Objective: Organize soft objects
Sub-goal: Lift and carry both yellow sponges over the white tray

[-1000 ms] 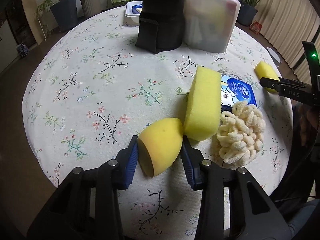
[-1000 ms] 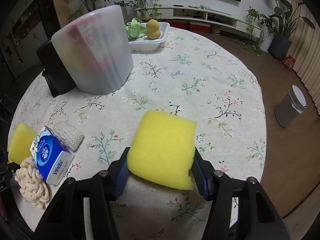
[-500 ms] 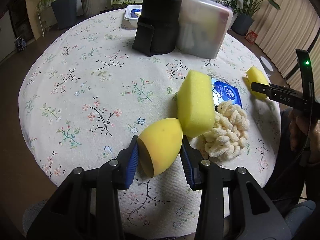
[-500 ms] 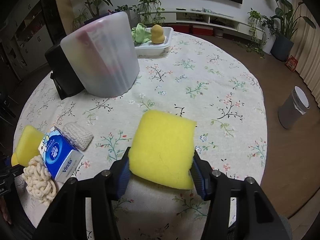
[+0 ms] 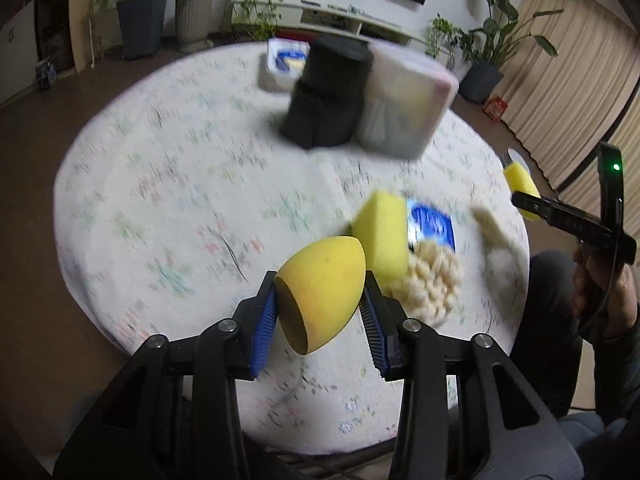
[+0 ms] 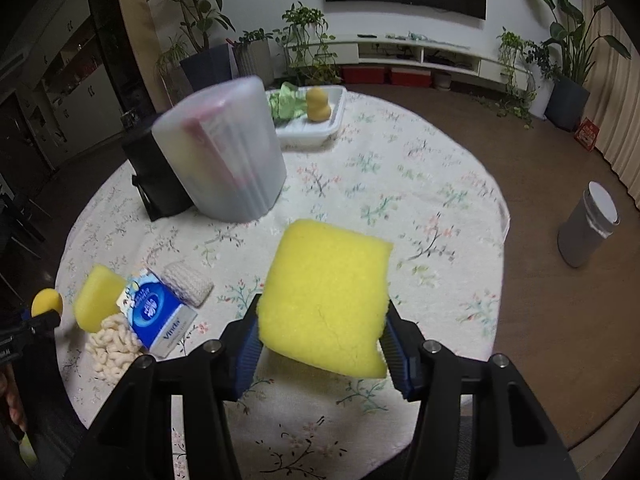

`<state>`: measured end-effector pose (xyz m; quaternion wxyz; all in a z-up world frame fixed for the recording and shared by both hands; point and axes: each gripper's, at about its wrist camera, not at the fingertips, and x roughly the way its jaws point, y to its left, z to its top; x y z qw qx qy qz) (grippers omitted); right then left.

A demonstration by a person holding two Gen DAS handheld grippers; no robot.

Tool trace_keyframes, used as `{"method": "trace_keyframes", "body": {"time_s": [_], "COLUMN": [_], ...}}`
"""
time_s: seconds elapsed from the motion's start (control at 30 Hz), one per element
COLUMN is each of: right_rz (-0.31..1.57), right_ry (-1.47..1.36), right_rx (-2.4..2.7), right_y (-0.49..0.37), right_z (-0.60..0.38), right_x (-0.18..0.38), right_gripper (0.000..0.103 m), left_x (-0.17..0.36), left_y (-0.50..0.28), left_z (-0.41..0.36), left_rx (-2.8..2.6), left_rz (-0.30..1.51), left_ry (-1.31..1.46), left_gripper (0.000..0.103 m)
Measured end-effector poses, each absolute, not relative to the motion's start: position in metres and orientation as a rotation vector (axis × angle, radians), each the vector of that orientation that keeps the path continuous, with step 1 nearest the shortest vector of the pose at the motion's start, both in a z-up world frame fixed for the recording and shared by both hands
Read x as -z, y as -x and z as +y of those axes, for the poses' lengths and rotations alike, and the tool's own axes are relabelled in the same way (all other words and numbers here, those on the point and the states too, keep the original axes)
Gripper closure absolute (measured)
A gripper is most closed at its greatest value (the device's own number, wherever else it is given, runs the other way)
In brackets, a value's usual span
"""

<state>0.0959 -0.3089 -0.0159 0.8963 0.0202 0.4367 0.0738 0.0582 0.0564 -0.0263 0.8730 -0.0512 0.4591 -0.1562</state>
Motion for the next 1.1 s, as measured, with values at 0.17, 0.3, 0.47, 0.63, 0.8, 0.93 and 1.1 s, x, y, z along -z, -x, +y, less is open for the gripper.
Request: {"method": "trace_keyframes", "body": {"time_s": [0.17, 0.3, 0.47, 0.63, 0.8, 0.93, 1.1], "right_rz": [0.836, 0.774, 0.729, 0.771, 0.846, 0.917, 0.98], "right_ry": [-0.031, -0.011, 0.034, 0.048, 0.103, 0.141, 0.19], "right_rx": [-0.156, -0.153, -0.182, -0.266, -0.33, -0.398, -0.439], "right_y": [-0.11, -0.143, -0.201, -0.279, -0.351, -0.397, -0.435], "right_z": [-0.324, -0.339, -0.343, -0.331, -0.302, -0.276, -0.25], "right_x": [-0.021, -0.056, -0.09, -0.098, -0.082, -0.06, -0.03], "right_gripper": [0.047, 0.047, 0.047, 0.047, 0.047, 0.047, 0.047], "left_x": [-0.007, -0.042, -0.072, -0.083, -0.066, -0.041, 0.0], "left_y": [-0.089, -0.136, -0.213, -0.289, -0.356, -0.398, -0.421], "left_z": [0.066, 0.071, 0.073, 0.054, 0.023, 0.007, -0.005], "left_rx": [0.319, 0.315, 0.328, 0.369, 0.46, 0.487, 0.535], "left_rz": [0.896, 0.833, 0.8, 0.805, 0.832, 0.863, 0.912], "left_ry": [0.082, 0.022, -0.018, -0.095, -0.175, -0.177, -0.198], "left_gripper": [0.065, 0.065, 0.065, 0.065, 0.064, 0.064, 0.064]}}
